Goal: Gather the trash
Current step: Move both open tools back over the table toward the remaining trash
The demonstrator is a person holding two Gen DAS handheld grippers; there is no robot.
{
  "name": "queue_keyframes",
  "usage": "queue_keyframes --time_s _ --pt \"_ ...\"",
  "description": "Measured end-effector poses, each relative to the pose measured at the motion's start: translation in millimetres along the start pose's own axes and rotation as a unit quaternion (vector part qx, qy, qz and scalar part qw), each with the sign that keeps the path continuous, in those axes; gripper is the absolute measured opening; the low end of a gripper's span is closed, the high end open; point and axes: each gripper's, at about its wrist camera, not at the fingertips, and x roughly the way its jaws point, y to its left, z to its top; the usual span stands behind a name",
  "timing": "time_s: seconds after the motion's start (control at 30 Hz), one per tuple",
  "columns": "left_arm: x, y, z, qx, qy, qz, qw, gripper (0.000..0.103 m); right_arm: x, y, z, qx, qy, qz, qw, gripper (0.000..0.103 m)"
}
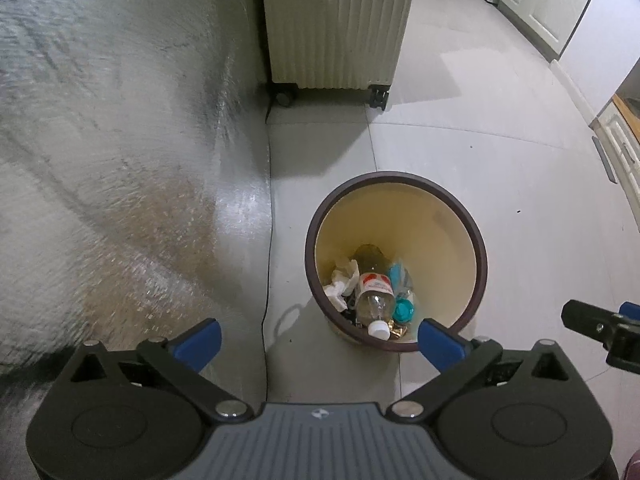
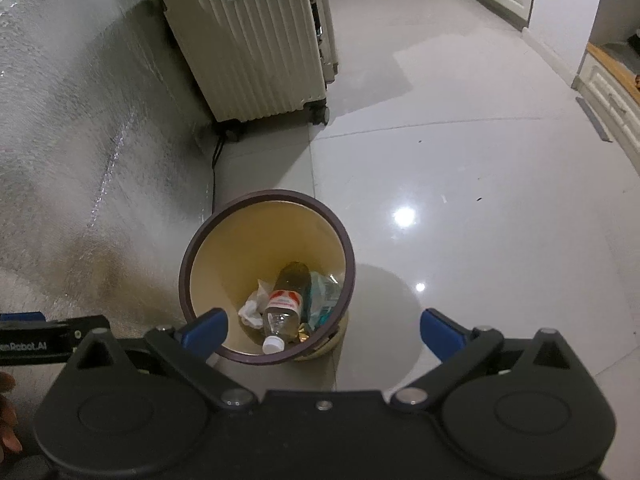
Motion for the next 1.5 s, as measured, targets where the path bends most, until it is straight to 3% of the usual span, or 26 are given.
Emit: queue_keyframes --time_s 0.37,0.73,1.03,1.5 --pt "-64 -14 -13 0.022 -0.051 -0.011 0.9984 0.103 -62 -4 -11 -0.009 -0.03 -0.023 0.999 0.103" --pt "-153 -25 -18 0.038 -0.129 -0.03 0.9904 0.103 -169 -4 -10 -0.013 -0.112 -0.033 0.993 0.103" --pt "-232 -26 -25 0.041 -0.21 -0.051 0.9755 0.103 -248 7 -6 -0.026 -0.196 -0.038 0.979 0.103" --pt "-341 -3 -33 0.051 -0.32 -0.036 0.9453 0.103 -348 50 0 -0.052 -0.314 -0.017 0.948 0.103"
